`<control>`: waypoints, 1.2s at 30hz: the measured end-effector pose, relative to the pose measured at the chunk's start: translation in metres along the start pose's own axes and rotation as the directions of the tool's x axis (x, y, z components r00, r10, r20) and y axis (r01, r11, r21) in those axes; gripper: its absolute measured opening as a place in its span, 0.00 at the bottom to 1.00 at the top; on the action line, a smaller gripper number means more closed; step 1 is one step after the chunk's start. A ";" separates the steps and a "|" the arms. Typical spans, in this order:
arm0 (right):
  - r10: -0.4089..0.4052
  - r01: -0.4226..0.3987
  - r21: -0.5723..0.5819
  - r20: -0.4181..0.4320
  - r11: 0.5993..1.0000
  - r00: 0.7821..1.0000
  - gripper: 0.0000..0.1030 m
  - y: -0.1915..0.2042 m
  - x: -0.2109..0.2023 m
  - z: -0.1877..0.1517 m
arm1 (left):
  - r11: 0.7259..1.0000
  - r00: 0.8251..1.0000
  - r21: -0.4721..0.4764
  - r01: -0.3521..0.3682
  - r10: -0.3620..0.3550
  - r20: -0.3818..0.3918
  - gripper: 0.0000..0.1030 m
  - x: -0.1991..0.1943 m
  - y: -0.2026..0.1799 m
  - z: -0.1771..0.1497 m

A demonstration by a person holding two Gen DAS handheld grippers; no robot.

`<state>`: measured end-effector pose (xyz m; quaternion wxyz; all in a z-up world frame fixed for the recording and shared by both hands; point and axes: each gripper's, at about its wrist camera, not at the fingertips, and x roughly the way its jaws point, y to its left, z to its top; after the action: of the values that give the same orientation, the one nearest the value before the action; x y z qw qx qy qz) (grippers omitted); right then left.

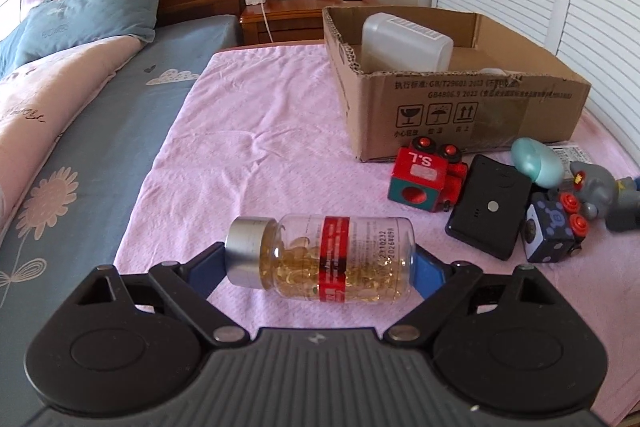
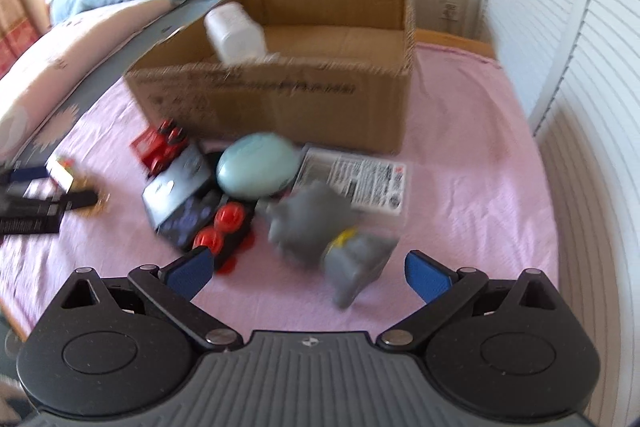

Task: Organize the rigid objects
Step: 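Close the right gripper on the grey rubber toy while the left gripper holds the capsule bottle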

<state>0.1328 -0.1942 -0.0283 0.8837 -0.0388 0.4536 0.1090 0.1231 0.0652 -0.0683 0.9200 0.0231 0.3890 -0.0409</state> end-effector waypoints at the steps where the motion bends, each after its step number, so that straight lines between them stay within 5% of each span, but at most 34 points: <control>1: -0.019 0.019 0.014 0.006 1.000 1.000 1.00 0.000 0.001 0.006 | 1.000 1.000 -0.003 0.008 -0.008 0.001 0.90 0.000 0.001 0.000; 6: -0.088 0.086 0.106 0.019 0.991 0.996 1.00 -0.002 0.012 0.032 | 0.999 0.999 -0.008 0.037 -0.037 0.009 0.90 0.001 0.004 0.000; 11: -0.156 0.163 0.112 -0.073 0.980 0.985 1.00 -0.001 0.033 0.036 | 0.999 0.999 -0.006 0.052 -0.052 0.015 0.90 0.001 0.004 0.000; 19: -0.154 0.165 0.088 -0.118 0.982 0.981 1.00 -0.001 0.012 0.006 | 0.997 0.997 -0.004 0.072 -0.072 0.021 0.90 0.000 0.008 -0.001; 36: -0.147 0.149 0.025 -0.067 0.989 0.987 1.00 0.006 0.025 -0.020 | 0.997 0.997 0.004 0.076 -0.076 0.026 0.90 0.002 0.009 -0.001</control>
<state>0.1298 -0.1876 -0.0600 0.8746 -0.0628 0.4795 0.0351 0.1249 0.0739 -0.0700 0.9229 0.0090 0.3773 -0.0766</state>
